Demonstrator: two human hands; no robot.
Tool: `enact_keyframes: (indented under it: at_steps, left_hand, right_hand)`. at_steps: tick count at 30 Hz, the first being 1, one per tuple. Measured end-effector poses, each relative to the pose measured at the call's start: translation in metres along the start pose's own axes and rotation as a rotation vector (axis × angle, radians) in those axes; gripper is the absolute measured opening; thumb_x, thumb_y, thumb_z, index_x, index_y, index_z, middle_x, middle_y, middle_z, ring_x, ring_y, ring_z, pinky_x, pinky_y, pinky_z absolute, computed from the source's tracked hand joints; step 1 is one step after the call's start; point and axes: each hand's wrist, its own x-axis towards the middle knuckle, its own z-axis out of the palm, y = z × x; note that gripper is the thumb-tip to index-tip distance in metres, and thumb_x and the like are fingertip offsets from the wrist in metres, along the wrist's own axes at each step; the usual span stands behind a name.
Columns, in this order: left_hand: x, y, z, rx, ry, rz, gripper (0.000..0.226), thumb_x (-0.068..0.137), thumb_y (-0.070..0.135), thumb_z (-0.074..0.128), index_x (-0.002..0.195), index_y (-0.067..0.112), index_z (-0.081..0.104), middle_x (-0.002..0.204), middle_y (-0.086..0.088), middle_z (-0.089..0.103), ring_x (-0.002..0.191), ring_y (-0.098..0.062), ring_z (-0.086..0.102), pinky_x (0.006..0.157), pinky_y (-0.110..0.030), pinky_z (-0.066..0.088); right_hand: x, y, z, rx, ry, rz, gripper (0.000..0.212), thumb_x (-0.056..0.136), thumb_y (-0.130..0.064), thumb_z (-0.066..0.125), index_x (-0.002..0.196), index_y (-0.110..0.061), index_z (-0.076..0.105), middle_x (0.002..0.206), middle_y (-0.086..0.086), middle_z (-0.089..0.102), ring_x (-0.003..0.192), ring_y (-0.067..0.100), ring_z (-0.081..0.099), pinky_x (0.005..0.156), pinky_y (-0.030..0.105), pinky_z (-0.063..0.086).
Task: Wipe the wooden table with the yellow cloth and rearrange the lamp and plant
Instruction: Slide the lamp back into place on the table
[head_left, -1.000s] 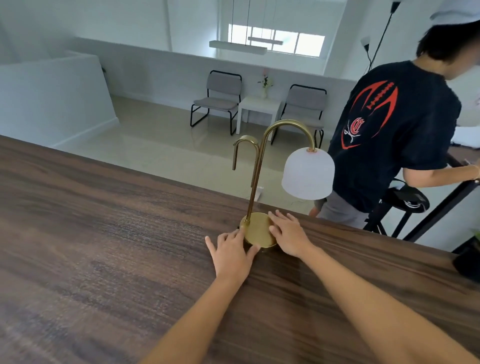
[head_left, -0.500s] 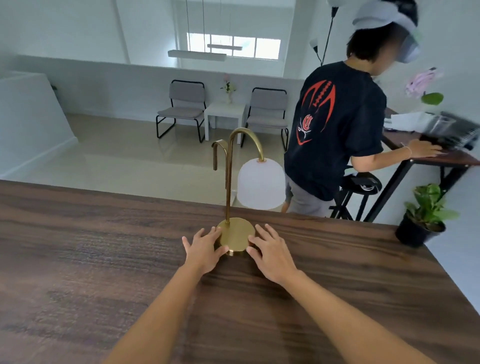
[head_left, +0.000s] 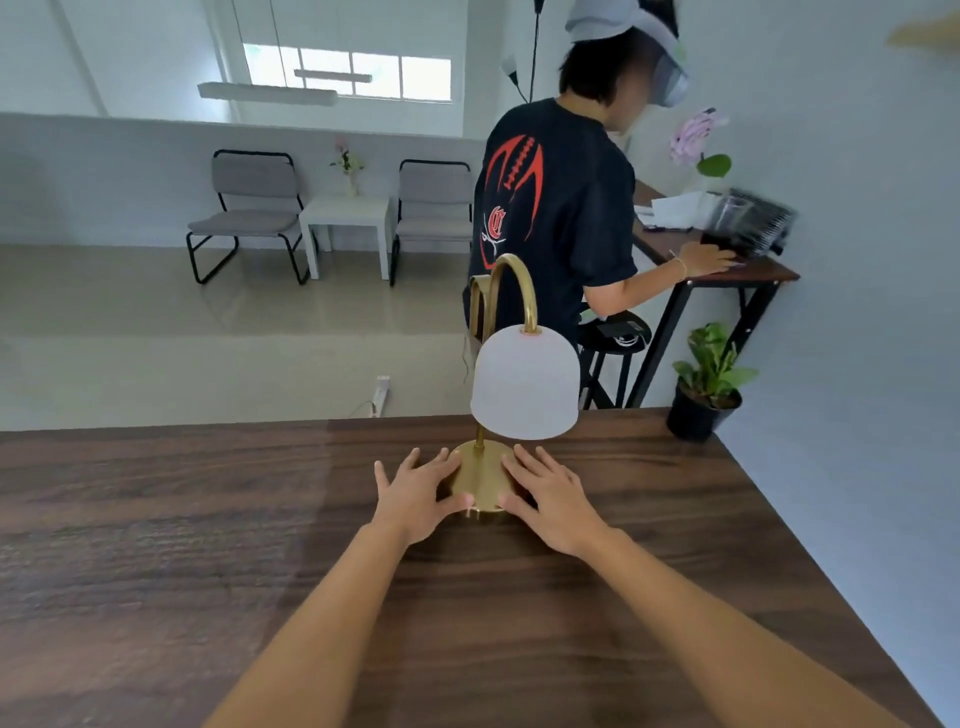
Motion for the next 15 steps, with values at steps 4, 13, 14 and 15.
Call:
enact_keyframes:
  at_steps: [4,13,14,15]
  left_hand:
    - [0.024,0.049,0.02,0.064,0.004,0.044,0.064,0.089,0.057,0.044,0.146,0.038,0.023,0.157,0.009,0.023,0.147,-0.026,0.008,0.11,-0.066,-0.005]
    - [0.078,0.147,0.061,0.113,-0.062,0.072,0.058,0.094,0.054,0.033,0.148,0.037,0.016,0.159,0.006,0.016,0.146,-0.028,0.007,0.109,-0.067,-0.005]
    - [0.083,0.155,0.064,0.123,-0.069,0.066,0.058,0.095,0.053,0.032,0.148,0.037,0.015,0.159,0.006,0.015,0.146,-0.029,0.006,0.109,-0.067,-0.004]
    - [0.089,0.161,0.066,0.136,-0.078,0.06,0.058,0.095,0.053,0.031,0.148,0.037,0.014,0.159,0.006,0.013,0.146,-0.03,0.006,0.109,-0.067,-0.004]
  right_hand:
    - [-0.014,0.04,-0.018,-0.053,0.019,0.094,0.064,0.098,-0.057,0.032,0.155,-0.031,0.016,0.164,-0.008,0.006,0.151,0.023,0.001,0.118,0.049,0.011]
    - [-0.025,0.13,-0.053,-0.207,0.051,0.263,0.061,0.099,-0.057,0.024,0.154,-0.031,0.015,0.164,-0.008,0.011,0.134,0.033,0.03,0.107,0.045,0.029]
    - [-0.024,0.137,-0.056,-0.221,0.051,0.268,0.061,0.1,-0.056,0.024,0.154,-0.03,0.014,0.164,-0.008,0.011,0.133,0.034,0.031,0.106,0.046,0.03]
    - [-0.022,0.143,-0.06,-0.229,0.047,0.272,0.06,0.101,-0.055,0.023,0.154,-0.029,0.014,0.164,-0.007,0.01,0.133,0.035,0.032,0.106,0.046,0.03]
